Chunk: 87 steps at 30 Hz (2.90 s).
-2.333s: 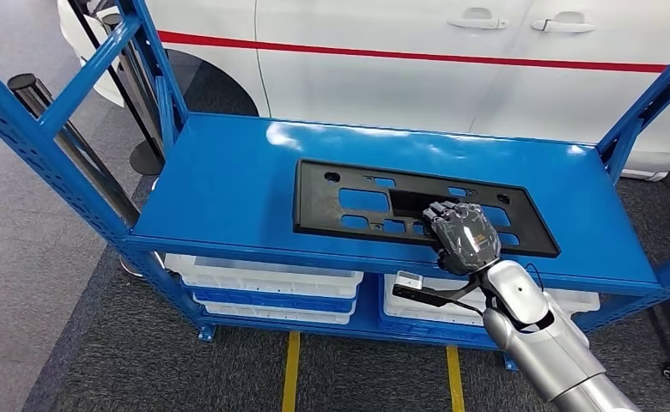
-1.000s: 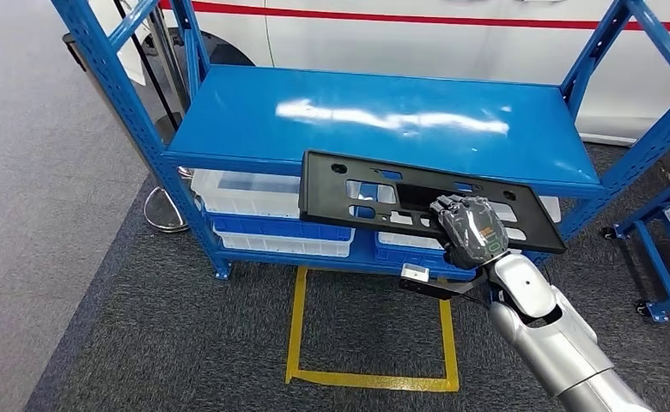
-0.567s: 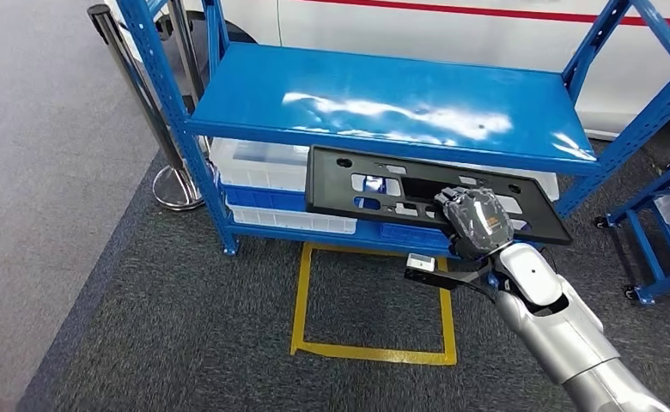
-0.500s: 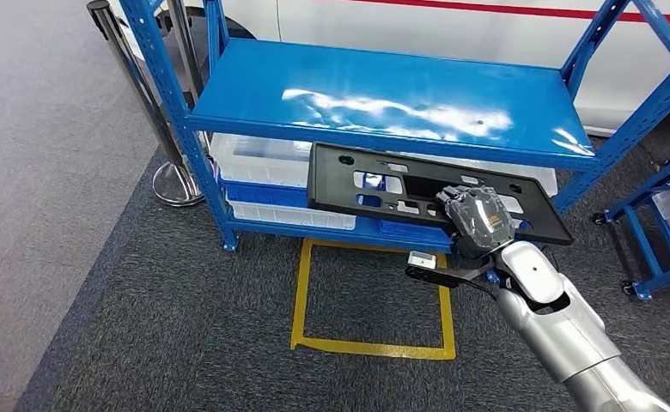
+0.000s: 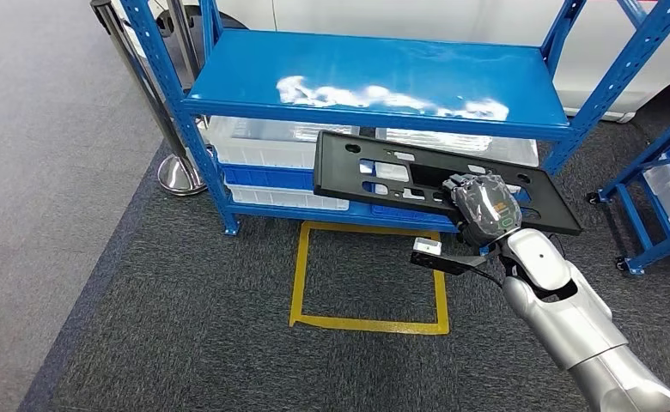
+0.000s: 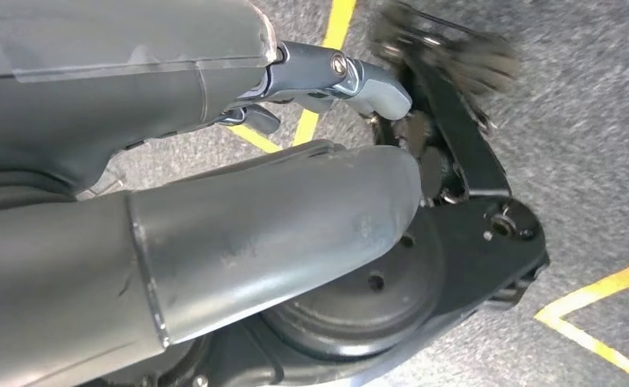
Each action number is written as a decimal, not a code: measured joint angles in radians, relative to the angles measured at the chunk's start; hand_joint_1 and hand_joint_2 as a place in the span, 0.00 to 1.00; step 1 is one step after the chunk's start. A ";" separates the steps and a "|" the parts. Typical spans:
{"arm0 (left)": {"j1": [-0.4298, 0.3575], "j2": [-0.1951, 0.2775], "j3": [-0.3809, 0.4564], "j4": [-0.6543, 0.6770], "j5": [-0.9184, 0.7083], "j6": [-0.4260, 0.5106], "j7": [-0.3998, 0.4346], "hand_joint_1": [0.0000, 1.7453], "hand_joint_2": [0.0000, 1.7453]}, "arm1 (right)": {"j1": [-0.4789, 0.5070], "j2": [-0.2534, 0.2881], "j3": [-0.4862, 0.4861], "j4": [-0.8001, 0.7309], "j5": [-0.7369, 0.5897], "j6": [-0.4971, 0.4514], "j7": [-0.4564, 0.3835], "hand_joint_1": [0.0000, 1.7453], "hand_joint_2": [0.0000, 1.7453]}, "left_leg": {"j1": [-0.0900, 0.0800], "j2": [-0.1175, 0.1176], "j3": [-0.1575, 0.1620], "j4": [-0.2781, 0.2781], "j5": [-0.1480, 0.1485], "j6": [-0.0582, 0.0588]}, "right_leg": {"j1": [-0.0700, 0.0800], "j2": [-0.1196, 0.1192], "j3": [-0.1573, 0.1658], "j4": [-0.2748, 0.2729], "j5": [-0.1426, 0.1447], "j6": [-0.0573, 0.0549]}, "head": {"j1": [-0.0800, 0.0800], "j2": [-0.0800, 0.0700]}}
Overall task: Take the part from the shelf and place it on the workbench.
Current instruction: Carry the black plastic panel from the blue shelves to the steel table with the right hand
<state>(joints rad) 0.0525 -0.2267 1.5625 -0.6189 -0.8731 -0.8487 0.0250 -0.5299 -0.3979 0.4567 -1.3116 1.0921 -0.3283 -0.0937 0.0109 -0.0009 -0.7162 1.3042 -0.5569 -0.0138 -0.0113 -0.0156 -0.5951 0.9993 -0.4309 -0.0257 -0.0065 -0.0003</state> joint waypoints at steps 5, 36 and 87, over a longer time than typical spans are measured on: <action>-0.002 -0.010 0.000 -0.033 0.015 -0.013 0.013 0.00 0.00 | -0.013 -0.004 0.001 0.002 -0.001 0.004 0.000 1.00 1.00 | -0.003 -0.001 0.209 -0.232 0.030 0.011 | 0.001 -0.001 -0.078 0.044 0.038 0.020 | 0.000 0.000; 0.007 -0.094 0.006 -0.189 0.109 -0.073 0.116 0.00 0.00 | -0.048 -0.015 0.032 0.027 -0.009 0.024 0.003 1.00 1.00 | -0.009 0.000 0.225 -0.276 0.019 0.028 | 0.006 0.000 -0.081 0.046 0.032 0.014 | 0.001 0.000; 0.006 -0.131 0.009 -0.226 0.188 -0.030 0.134 0.00 0.00 | -0.076 -0.032 0.029 0.031 -0.036 0.060 0.022 1.00 1.00 | -0.001 0.053 0.120 -0.197 0.015 0.016 | -0.010 -0.005 -0.004 0.021 -0.024 0.024 | 0.005 0.000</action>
<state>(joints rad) 0.0589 -0.3576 1.5718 -0.8451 -0.6847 -0.8788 0.1595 -0.6054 -0.4296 0.4857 -1.2808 1.0563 -0.2682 -0.0715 0.0100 0.0517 -0.5960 1.1072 -0.5423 0.0021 -0.0214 -0.0204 -0.5986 1.0199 -0.4548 -0.0019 -0.0014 -0.0003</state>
